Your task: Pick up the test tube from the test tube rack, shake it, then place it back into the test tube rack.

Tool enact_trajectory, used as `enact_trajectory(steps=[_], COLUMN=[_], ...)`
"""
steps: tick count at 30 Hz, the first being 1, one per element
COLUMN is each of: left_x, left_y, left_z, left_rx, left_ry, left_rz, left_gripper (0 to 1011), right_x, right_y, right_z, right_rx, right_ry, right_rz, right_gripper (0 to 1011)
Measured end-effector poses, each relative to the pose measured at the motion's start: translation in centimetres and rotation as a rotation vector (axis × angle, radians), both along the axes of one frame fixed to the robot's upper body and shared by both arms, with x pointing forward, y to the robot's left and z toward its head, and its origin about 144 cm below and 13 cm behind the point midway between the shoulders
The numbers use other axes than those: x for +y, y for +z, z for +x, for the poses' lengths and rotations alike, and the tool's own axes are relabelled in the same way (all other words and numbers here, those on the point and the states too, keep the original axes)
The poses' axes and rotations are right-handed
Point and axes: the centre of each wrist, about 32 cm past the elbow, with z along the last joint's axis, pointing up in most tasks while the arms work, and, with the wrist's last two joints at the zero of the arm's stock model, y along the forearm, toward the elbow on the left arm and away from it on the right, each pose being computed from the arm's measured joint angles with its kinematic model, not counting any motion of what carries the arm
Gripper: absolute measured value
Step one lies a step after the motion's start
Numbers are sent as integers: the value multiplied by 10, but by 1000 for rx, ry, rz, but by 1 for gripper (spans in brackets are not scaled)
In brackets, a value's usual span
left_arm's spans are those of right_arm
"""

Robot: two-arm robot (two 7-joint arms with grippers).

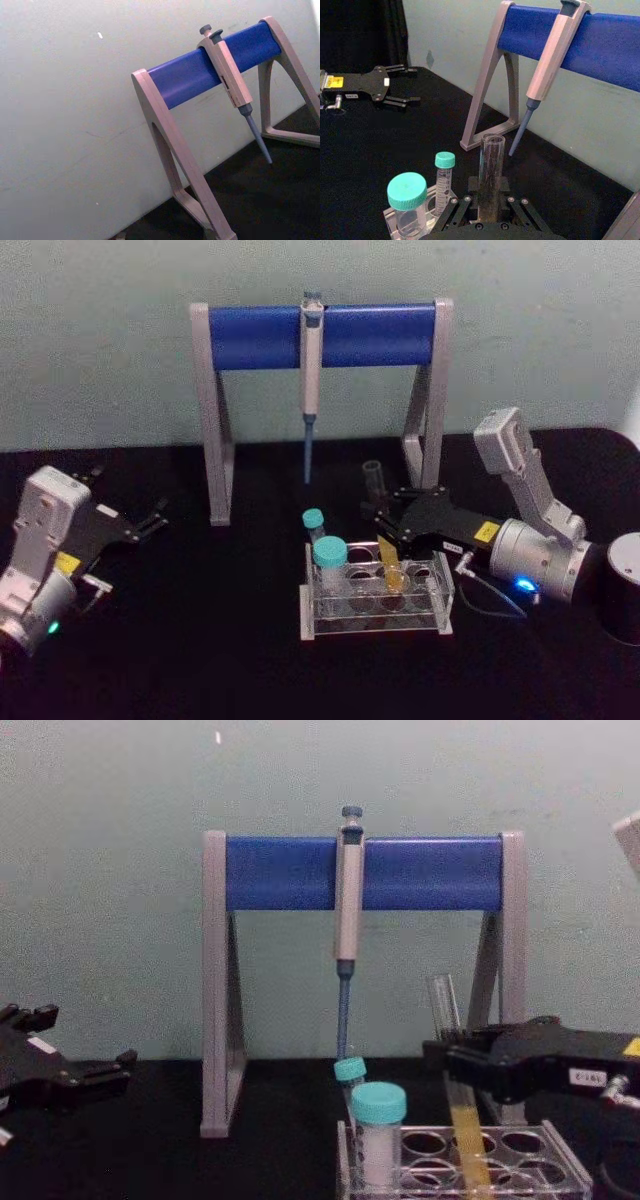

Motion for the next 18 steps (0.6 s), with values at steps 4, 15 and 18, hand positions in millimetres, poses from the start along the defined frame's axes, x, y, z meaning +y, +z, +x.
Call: enact_trajectory(steps=[4, 15, 18], left_x=[0, 0, 0], left_y=[0, 0, 0], left_z=[0, 0, 0], left_rx=[0, 0, 0], left_ry=[0, 0, 0], left_rz=[0, 0, 0], left_gripper=[1001, 1001, 1001], right_x=[0, -3, -5], right_y=[0, 4, 6], right_z=[0, -4, -6], right_rx=[0, -33, -43], right_ry=[0, 22, 23], right_rz=[0, 38, 59], right_gripper=[232, 230, 232])
